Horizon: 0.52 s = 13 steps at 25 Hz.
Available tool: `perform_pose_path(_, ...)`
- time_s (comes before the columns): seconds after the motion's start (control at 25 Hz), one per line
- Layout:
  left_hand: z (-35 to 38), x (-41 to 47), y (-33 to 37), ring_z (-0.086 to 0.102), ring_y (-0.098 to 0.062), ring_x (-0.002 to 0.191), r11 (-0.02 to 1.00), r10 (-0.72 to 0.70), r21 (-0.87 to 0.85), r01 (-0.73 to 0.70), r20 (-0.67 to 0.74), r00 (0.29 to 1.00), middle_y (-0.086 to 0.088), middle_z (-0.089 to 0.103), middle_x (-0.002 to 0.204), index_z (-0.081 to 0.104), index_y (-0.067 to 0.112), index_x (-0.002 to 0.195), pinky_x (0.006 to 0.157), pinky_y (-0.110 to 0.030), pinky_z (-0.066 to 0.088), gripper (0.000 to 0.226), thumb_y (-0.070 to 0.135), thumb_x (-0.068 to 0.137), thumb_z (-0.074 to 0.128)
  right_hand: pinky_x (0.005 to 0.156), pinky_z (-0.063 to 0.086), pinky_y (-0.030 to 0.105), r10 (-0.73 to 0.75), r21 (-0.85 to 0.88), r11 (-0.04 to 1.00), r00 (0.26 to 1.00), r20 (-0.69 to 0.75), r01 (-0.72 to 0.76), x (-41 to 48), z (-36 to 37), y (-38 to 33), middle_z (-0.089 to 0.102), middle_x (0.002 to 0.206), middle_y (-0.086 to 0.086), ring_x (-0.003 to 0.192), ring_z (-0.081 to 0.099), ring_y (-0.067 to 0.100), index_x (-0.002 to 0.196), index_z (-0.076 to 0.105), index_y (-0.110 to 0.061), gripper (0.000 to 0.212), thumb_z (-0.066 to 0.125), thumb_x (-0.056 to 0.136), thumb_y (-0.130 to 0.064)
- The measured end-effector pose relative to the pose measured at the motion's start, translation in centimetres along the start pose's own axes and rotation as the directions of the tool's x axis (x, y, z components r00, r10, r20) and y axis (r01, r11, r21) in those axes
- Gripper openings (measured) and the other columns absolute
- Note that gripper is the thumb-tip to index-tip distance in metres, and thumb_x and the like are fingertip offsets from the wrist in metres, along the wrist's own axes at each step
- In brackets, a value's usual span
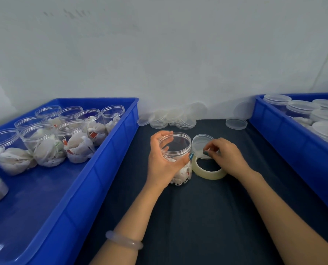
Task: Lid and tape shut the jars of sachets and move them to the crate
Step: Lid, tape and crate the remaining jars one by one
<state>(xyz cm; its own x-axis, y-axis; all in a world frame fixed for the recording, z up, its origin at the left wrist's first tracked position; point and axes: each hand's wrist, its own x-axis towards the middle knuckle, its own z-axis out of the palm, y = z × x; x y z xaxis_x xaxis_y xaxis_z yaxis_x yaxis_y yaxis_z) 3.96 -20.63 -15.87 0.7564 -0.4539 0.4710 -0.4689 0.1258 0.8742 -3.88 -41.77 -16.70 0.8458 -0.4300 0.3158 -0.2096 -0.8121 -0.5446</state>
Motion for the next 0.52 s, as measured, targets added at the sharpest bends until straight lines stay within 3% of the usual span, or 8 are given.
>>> perform_pose_path(0.08,0.0,0.0,0.0,0.054,-0.005,0.125,1.0,0.003,0.0,-0.003,-0.005,1.0,0.011,0.054,0.134,0.045,0.019,0.13,0.11,-0.036,0.043,0.078,0.006,0.068,0.089,0.076,0.048,0.027,0.055,0.051,0.997,0.996,-0.074,-0.051,0.0,0.2,-0.2,0.052,0.107,-0.011,0.088,0.057,0.005,0.101,0.063,-0.034,0.014,0.068,0.089,-0.039)
perform_pose_path(0.12,0.1,0.0,0.0,0.054,-0.005,0.125,1.0,0.003,-0.002,-0.003,-0.007,1.0,0.01,0.054,0.134,0.045,0.019,0.13,0.11,-0.036,0.043,0.078,0.006,0.068,0.089,0.076,0.049,0.029,0.084,0.025,0.996,0.992,-0.095,-0.082,0.1,0.4,-0.2,0.048,0.115,-0.011,0.089,0.057,0.006,0.11,0.061,-0.034,0.03,0.067,0.086,-0.05)
perform_pose_path(0.28,0.1,0.1,-0.3,0.055,-0.004,0.125,1.0,0.012,0.005,-0.012,-0.013,1.0,0.014,0.055,0.133,0.045,0.022,0.129,0.11,-0.033,0.043,0.077,0.008,0.068,0.09,0.097,0.045,0.043,0.165,-0.143,0.974,0.982,-0.095,-0.177,1.4,1.2,-0.8,0.034,0.149,-0.002,0.127,0.049,0.022,0.146,0.04,-0.026,0.089,0.059,0.075,-0.077)
perform_pose_path(0.4,0.1,0.1,-0.4,0.055,-0.004,0.124,1.0,0.01,0.002,-0.01,-0.01,1.0,0.013,0.054,0.133,0.045,0.02,0.129,0.11,-0.033,0.043,0.078,0.006,0.067,0.09,0.101,0.041,0.046,0.238,-0.292,0.929,0.971,0.002,-0.227,2.4,1.8,-1.2,0.045,0.151,0.002,0.135,0.042,0.027,0.153,0.03,-0.023,0.098,0.055,0.077,-0.079)
perform_pose_path(0.52,0.2,0.1,-0.4,0.054,-0.004,0.125,1.0,0.013,0.005,-0.013,-0.006,1.0,0.013,0.054,0.134,0.045,0.02,0.13,0.11,-0.032,0.042,0.078,0.006,0.068,0.089,0.102,0.04,0.049,0.297,-0.181,0.94,0.955,0.006,-0.291,2.7,1.8,-1.6,0.049,0.145,0.008,0.135,0.039,0.03,0.152,0.031,-0.024,0.096,0.06,0.077,-0.075)
